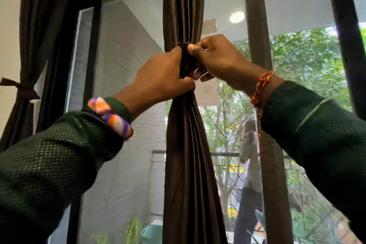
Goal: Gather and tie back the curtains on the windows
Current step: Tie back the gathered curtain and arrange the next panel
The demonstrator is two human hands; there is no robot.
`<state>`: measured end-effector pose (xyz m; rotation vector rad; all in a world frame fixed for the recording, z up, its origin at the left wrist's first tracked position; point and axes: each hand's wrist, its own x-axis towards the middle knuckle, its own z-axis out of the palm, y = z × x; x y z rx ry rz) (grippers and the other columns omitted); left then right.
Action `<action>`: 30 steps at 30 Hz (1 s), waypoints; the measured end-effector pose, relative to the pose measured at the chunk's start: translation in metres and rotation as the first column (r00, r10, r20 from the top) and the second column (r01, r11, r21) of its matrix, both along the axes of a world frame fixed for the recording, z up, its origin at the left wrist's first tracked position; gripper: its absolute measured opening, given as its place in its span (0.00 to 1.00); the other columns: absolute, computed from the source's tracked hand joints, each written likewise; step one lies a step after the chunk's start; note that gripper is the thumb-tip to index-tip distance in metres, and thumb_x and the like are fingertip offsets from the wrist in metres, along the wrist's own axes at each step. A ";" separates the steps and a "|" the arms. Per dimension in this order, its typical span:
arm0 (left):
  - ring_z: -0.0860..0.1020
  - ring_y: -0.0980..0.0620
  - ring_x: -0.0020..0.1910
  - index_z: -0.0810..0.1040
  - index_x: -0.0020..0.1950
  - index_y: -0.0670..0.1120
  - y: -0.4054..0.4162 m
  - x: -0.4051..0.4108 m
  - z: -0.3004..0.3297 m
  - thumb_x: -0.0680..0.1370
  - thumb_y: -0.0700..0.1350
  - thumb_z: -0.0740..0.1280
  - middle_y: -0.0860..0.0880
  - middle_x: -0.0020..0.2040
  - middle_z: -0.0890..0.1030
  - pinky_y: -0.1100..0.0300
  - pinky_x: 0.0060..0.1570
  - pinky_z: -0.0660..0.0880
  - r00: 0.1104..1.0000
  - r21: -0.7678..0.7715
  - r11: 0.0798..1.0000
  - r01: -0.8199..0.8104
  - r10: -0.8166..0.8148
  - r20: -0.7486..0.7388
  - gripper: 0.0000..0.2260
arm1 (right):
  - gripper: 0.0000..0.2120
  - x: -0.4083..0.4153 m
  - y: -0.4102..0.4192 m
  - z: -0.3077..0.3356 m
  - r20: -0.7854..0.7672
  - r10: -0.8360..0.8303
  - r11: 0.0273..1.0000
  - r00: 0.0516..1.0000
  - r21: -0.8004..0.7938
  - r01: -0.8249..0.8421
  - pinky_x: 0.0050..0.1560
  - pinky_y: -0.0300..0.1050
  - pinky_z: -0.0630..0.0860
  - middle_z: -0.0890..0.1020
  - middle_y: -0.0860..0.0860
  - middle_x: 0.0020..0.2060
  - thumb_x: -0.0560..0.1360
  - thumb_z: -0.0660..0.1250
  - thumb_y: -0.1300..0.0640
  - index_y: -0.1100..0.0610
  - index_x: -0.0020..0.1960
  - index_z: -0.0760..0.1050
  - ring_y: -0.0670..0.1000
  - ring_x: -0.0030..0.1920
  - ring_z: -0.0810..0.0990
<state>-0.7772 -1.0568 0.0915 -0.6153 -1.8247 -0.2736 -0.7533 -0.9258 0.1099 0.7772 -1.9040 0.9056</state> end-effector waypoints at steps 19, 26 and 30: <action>0.78 0.40 0.36 0.81 0.46 0.40 -0.022 0.027 -0.005 0.74 0.43 0.63 0.40 0.38 0.80 0.58 0.33 0.71 0.897 -0.059 0.970 -0.238 0.196 -0.395 0.10 | 0.08 0.014 -0.020 -0.010 0.174 0.402 0.858 0.899 -0.415 -0.303 0.22 0.33 0.72 0.72 0.51 0.29 0.78 0.63 0.58 0.58 0.41 0.72 0.45 0.24 0.71; 0.75 0.52 0.38 0.82 0.46 0.45 -0.021 0.045 0.027 0.73 0.45 0.69 0.48 0.40 0.79 0.61 0.35 0.72 0.877 -0.093 0.987 -0.134 0.161 0.453 0.05 | 0.06 0.010 -0.015 -0.057 0.233 0.471 0.873 0.851 -0.266 -0.410 0.40 0.41 0.81 0.77 0.56 0.34 0.69 0.70 0.71 0.64 0.39 0.74 0.50 0.35 0.78; 0.68 0.54 0.34 0.76 0.37 0.46 -0.017 0.044 0.026 0.74 0.46 0.66 0.50 0.35 0.72 0.64 0.32 0.64 0.818 -0.016 0.997 -0.079 0.074 0.570 0.07 | 0.11 0.009 -0.021 -0.058 0.131 0.321 0.929 0.938 -0.236 -0.285 0.44 0.49 0.81 0.80 0.58 0.34 0.63 0.77 0.64 0.60 0.35 0.75 0.52 0.36 0.80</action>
